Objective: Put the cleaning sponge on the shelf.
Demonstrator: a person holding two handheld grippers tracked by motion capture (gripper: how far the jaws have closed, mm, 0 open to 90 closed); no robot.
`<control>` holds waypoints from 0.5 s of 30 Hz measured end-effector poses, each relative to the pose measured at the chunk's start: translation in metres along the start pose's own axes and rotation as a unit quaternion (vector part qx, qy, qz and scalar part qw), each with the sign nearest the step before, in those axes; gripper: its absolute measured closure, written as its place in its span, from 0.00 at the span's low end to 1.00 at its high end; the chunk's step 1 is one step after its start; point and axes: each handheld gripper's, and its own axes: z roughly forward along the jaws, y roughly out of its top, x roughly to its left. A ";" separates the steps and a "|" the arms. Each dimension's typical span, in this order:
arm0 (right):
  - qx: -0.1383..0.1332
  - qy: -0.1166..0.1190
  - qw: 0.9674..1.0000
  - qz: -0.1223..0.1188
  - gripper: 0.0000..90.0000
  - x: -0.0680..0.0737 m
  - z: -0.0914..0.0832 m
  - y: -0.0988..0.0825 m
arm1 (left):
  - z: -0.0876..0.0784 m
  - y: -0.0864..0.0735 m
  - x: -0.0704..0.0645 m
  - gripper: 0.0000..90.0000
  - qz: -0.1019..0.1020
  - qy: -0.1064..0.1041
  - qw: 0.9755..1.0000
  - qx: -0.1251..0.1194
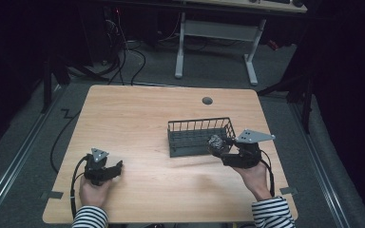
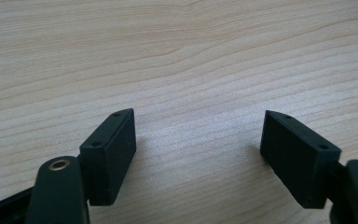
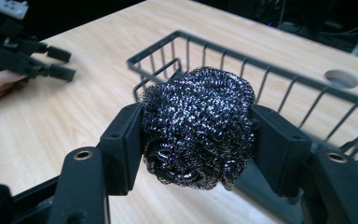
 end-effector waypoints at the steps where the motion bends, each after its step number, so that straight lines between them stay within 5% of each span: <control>1: -0.003 -0.003 1.000 -0.002 0.43 -0.001 0.000 0.001 | 0.000 0.000 0.000 0.30 0.000 0.000 1.000 0.000; 9: -0.026 -0.014 1.000 -0.001 0.43 -0.012 -0.004 0.019 | 0.000 0.000 0.000 0.31 0.000 0.000 1.000 0.000; 15: -0.015 -0.015 1.000 0.009 0.43 -0.022 0.003 0.030 | 0.000 0.000 -0.001 0.31 0.001 -0.001 1.000 0.000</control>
